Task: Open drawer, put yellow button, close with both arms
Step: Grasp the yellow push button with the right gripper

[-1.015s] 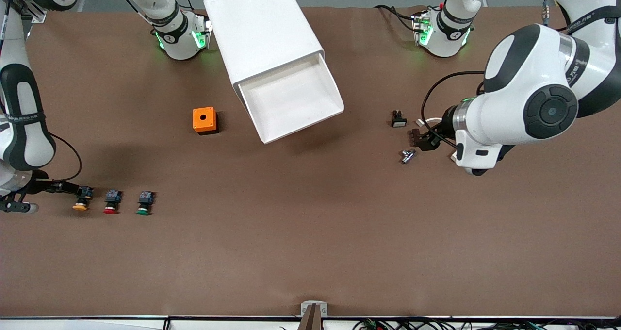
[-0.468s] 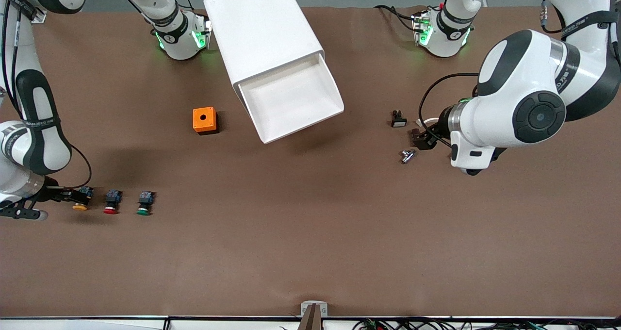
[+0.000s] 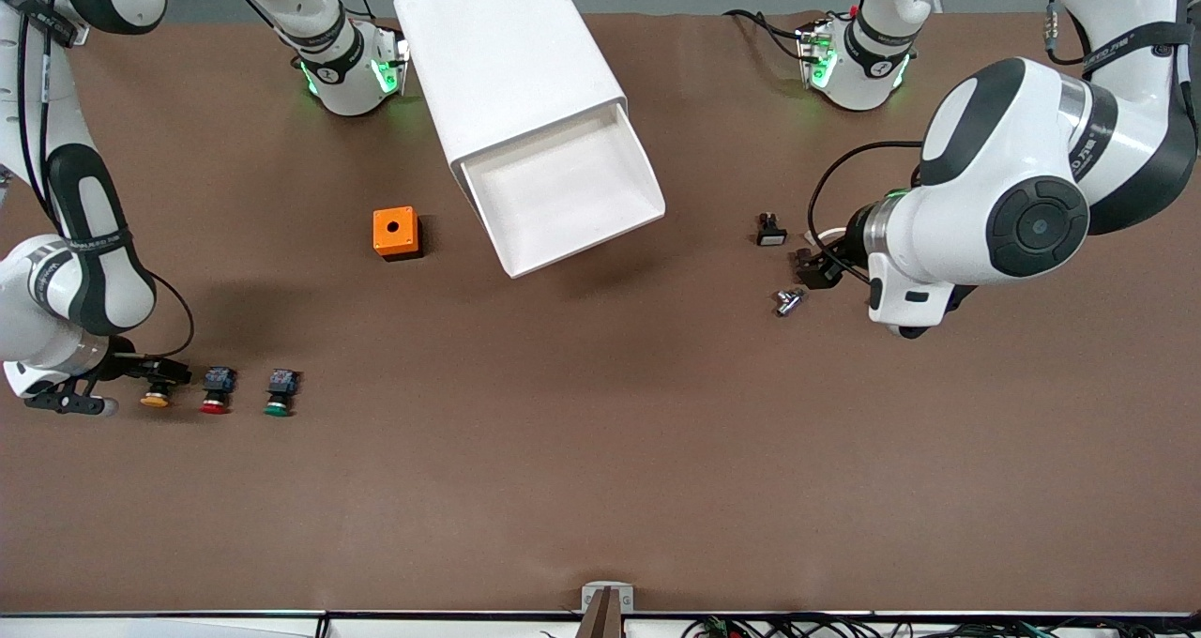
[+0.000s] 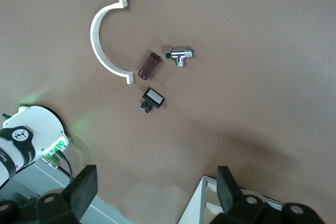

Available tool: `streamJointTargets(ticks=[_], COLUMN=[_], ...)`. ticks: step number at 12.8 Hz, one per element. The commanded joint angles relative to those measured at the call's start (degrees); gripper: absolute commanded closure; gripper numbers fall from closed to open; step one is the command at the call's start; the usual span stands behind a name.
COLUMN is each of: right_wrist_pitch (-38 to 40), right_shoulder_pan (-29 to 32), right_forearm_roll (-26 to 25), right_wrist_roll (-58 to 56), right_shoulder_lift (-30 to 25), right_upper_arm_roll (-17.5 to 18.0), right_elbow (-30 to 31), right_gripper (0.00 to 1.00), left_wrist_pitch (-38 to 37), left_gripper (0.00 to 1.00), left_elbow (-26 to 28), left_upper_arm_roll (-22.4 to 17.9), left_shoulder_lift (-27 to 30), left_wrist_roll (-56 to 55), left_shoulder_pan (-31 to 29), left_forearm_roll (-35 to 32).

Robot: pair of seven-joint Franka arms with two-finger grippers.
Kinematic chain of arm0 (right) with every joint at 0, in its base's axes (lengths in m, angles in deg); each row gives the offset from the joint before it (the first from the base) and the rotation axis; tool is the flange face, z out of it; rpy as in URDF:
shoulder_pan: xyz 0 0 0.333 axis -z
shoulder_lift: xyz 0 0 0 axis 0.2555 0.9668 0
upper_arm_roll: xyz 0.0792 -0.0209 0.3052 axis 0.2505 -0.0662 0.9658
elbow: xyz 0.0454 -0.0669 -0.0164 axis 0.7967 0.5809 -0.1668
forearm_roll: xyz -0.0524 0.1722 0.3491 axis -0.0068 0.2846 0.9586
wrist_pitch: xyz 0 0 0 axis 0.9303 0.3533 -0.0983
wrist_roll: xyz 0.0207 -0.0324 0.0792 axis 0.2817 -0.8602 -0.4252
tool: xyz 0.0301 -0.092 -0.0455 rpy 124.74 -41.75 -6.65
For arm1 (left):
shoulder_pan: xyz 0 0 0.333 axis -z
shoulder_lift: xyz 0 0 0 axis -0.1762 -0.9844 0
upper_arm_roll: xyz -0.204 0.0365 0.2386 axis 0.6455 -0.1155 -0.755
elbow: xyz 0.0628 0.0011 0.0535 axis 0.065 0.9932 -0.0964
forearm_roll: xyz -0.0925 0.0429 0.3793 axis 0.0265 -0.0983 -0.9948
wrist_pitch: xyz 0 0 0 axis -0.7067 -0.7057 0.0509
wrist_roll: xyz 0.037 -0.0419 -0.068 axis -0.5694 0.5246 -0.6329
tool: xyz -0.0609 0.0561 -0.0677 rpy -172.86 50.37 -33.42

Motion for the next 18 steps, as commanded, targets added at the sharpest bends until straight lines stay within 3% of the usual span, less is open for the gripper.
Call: streamJointTargets(ticks=[1, 2, 3, 4, 7, 10, 14, 18], right_wrist_pitch=[0.2, 0.6, 1.9, 2.6, 3.1, 11.6, 28.3, 36.2], right_shoulder_pan=[0.4, 0.2, 0.0, 0.0, 0.1, -1.0, -11.3, -24.9], right_forearm_roll=[-0.2, -0.2, -0.2, -0.2, -0.2, -0.1, 1.1, 6.5], right_wrist_roll=[0.2, 0.3, 0.6, 0.7, 0.9, 8.0, 33.1, 59.9], right_shoulder_lift=[-1.1, -1.2, -1.3, -1.4, -1.6, -5.2, -17.3, -27.0], right_upper_arm_roll=[0.3, 0.3, 0.2, 0.2, 0.2, 0.6, 0.9, 0.9], right_elbow=[1.3, 1.3, 1.1, 0.9, 0.2, -1.6, -1.1, -1.4], right_gripper=[0.01, 0.44, 0.78, 1.00, 1.00, 1.00, 1.00, 1.00], left_wrist_pitch=[-0.2, -0.2, -0.2, -0.3, -0.5, -1.2, -1.9, -1.9], left_gripper=[0.00, 0.00, 0.00, 0.00, 0.00, 0.00, 0.00, 0.00], left_elbow=[1.6, 1.6, 1.6, 1.7, 1.7, 1.6, 1.6, 1.7], left_upper_arm_roll=[0.2, 0.2, 0.2, 0.2, 0.2, 0.2, 0.2, 0.1], left_shoulder_lift=[1.2, 1.1, 1.1, 1.1, 1.4, 1.6, 1.8, 1.3], left_wrist_roll=[-0.1, -0.1, -0.1, -0.1, -0.1, -0.1, 0.7, 1.2], left_shoulder_pan=[-0.2, -0.1, -0.1, -0.1, -0.1, -0.3, -0.4, -0.4], left_forearm_roll=[-1.0, -0.8, -0.8, -0.8, -1.0, -1.0, -1.1, -1.2])
